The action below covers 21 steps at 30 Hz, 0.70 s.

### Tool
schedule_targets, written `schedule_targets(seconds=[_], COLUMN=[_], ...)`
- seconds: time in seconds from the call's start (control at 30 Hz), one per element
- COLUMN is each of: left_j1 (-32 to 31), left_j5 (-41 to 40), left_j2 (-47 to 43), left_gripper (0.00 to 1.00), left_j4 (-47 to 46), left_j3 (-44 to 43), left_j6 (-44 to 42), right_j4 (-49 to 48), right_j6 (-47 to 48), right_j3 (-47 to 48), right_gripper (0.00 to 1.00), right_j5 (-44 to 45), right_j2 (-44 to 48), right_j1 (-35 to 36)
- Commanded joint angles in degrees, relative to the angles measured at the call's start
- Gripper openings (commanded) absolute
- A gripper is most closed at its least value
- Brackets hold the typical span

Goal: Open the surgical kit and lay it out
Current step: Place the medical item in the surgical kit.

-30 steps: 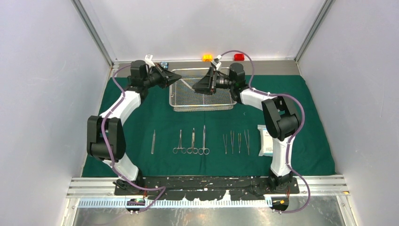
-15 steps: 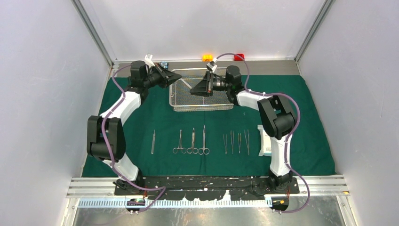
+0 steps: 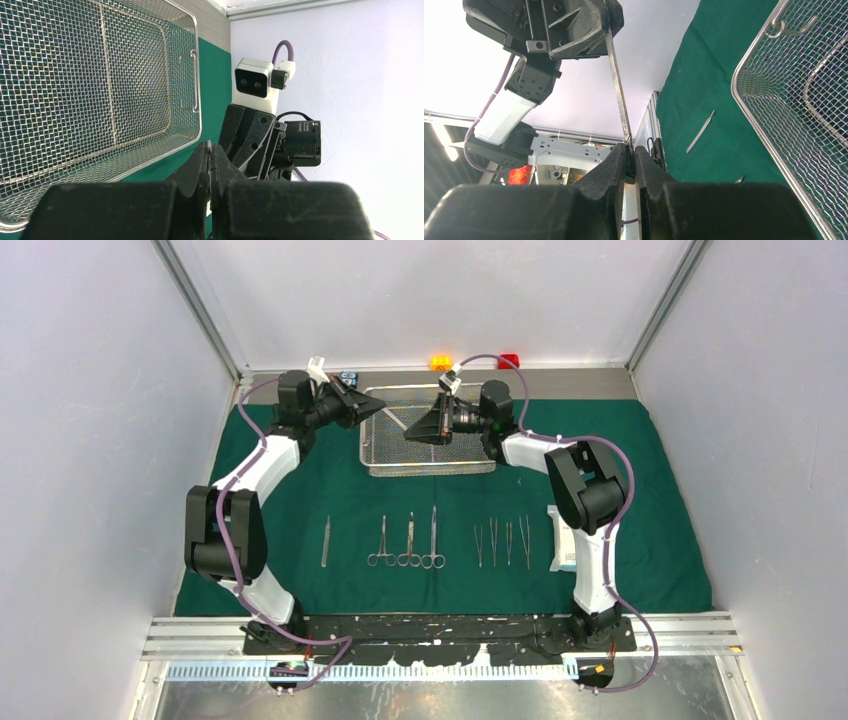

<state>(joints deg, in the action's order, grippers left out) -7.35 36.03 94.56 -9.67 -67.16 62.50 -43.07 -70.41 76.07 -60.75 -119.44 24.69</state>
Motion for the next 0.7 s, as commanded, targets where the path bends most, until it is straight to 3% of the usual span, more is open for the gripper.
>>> schedule_targets(seconds=[0.0, 0.13, 0.33, 0.57, 0.67], left_j1=[0.3, 0.3, 0.3, 0.3, 0.3], left_j5=[-0.2, 0.1, 1.0, 5.1, 4.6], left_j2=[-3.0, -3.0, -4.0, -5.8, -8.2], left_gripper=[0.0, 0.0, 0.04, 0.41, 0.62], left_j4=[-2.9, -2.8, -0.2, 6.6, 10.8], left_j3=[0.3, 0.3, -0.7, -2.9, -3.2], left_j6=[-1.7, -2.5, -10.7, -29.0, -39.7], right_j4=[-4.4, -4.9, -2.8, 0.6, 2.3], right_j6=[-0.8, -1.1, 1.2, 5.0, 7.0], right_j3=[2.4, 2.9, 2.2, 1.0, -0.1], right_gripper=[0.15, 0.01, 0.0, 0.0, 0.0], right_j5=[-0.8, -1.2, -1.6, -2.4, -2.7], right_j2=[0.0, -0.3, 0.1, 1.6, 2.4], right_j1=[0.0, -0.5, -0.7, -0.6, -0.6])
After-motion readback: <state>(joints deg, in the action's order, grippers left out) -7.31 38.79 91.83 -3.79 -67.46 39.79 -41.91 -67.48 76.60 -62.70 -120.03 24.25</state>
